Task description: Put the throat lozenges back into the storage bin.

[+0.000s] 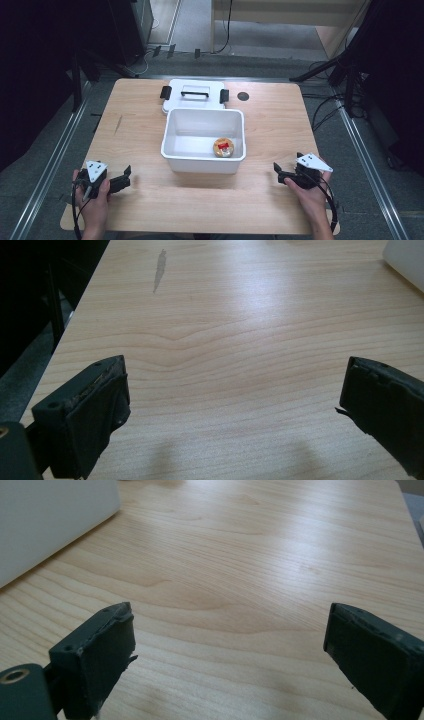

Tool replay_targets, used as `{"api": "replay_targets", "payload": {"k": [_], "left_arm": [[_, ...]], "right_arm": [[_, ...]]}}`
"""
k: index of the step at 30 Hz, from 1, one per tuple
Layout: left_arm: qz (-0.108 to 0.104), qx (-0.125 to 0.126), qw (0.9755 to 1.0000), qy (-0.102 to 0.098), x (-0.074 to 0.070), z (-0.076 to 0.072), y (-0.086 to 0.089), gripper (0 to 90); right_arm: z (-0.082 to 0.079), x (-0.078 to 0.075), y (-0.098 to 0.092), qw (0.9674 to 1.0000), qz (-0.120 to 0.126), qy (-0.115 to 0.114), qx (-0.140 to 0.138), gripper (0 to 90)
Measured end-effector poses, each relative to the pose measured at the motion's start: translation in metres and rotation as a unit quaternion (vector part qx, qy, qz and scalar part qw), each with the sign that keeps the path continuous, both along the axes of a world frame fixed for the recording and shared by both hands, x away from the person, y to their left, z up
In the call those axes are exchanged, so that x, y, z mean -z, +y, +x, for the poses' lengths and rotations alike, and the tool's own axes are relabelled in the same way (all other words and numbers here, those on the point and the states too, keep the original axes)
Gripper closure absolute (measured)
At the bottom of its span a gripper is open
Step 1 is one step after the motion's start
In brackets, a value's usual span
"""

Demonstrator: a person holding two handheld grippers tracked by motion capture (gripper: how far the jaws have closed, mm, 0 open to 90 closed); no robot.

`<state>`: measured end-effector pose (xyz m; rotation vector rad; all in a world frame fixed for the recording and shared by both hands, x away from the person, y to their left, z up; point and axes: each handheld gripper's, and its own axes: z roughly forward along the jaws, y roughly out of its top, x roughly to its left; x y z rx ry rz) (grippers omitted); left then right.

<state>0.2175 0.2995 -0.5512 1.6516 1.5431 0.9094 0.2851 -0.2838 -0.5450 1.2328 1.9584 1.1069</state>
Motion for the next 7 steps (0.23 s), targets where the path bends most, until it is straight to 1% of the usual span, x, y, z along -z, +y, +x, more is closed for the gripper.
{"api": "replay_targets", "payload": {"k": [1, 2, 3, 5, 7], "left_arm": [[0.001, 0.0, 1.0, 0.0, -0.0001, 0.0, 0.0, 0.1], [0.0, 0.0, 1.0, 0.0, 0.0, 0.0, 0.0, 0.2], [0.0, 0.0, 1.0, 0.0, 0.0, 0.0001, 0.0, 0.2], [0.0, 0.0, 1.0, 0.0, 0.0, 0.0002, 0.0002, 0.1], [0.001, 0.0, 1.0, 0.0, 0.0, 0.0001, 0.0001, 0.2]], "right_arm": [[-0.001, -0.0005, -0.0008, 1.0, 0.003, -0.005, 0.003, 6.4], [-0.0019, -0.0015, -0.0017, 0.9999, 0.011, -0.009, 0.006, 6.4], [-0.0022, -0.0011, -0.0021, 0.9999, 0.014, -0.008, 0.006, 6.5], [-0.0036, -0.0006, -0.0019, 0.9997, 0.013, -0.015, 0.011, 7.2], [-0.0041, -0.0006, -0.0019, 0.9997, 0.015, -0.016, 0.013, 7.3]]}}
